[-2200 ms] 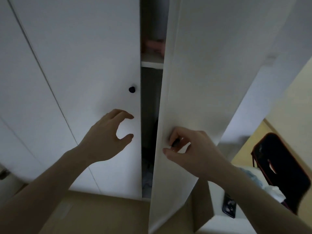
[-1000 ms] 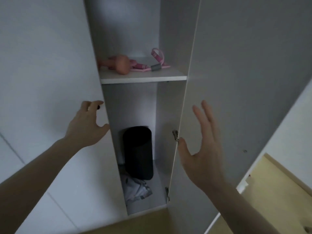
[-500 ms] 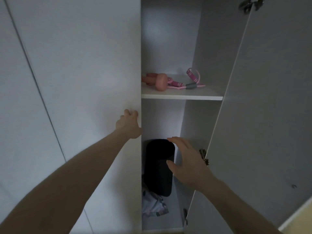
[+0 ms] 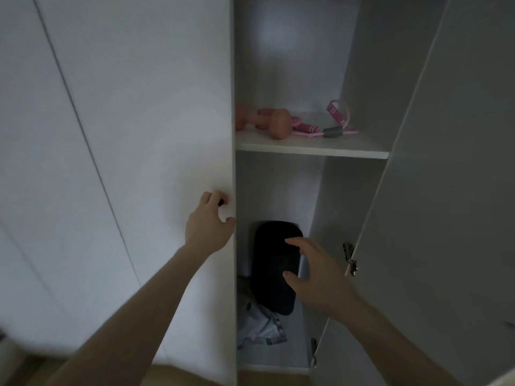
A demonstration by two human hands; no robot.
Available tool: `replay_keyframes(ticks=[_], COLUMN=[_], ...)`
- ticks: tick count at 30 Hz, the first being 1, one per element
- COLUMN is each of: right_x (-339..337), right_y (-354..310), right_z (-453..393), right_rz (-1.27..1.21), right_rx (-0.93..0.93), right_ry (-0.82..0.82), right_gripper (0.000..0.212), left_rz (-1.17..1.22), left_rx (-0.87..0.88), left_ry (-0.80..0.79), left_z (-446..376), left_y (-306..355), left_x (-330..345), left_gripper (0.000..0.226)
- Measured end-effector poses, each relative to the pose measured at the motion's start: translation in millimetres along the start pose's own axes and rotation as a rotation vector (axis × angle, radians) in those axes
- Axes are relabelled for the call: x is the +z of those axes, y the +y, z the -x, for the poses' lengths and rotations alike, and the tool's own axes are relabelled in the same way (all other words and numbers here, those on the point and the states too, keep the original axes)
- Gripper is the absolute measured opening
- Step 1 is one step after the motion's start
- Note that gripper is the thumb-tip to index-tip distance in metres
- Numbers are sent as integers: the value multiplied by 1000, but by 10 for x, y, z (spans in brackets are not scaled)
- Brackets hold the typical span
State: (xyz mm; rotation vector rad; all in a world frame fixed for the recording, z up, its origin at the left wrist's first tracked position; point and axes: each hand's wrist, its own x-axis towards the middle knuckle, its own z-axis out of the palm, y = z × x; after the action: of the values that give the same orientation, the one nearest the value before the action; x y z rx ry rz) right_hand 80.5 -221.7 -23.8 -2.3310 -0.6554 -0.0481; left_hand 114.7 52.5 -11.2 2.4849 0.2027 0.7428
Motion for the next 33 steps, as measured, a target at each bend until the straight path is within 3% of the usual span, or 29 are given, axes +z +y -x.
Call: replay_keyframes(ticks=[5,10,15,26,31,33], right_x=[314,613,815,1074,1189,1234], right_y=[141,105,110,193,95,83], right_z=[-59,-111,-155,-296,-349,-379], right_rz=[-77,-147,-162,-190,-193,-190], right_rx=[-39,-69,-112,-239,-314,-335], right_ry=[-110,-269,-388,-482,-532,-530], right_gripper=[61,56,53,52,52,52], left_rz=[16,-130,-237,-400,-421,-342], left_rx=[-66,-95,-188,-467,-657,-748], left_ry=[82,93,205,458,348,295], left_z=[572,954,1283,1815,2043,2113], left_y=[-44,-143,-216,-629,-916,-1017], left_x=[-316,-765,-1121,-1616,-1710,-1685], left_gripper=[35,33,37,29,22,31])
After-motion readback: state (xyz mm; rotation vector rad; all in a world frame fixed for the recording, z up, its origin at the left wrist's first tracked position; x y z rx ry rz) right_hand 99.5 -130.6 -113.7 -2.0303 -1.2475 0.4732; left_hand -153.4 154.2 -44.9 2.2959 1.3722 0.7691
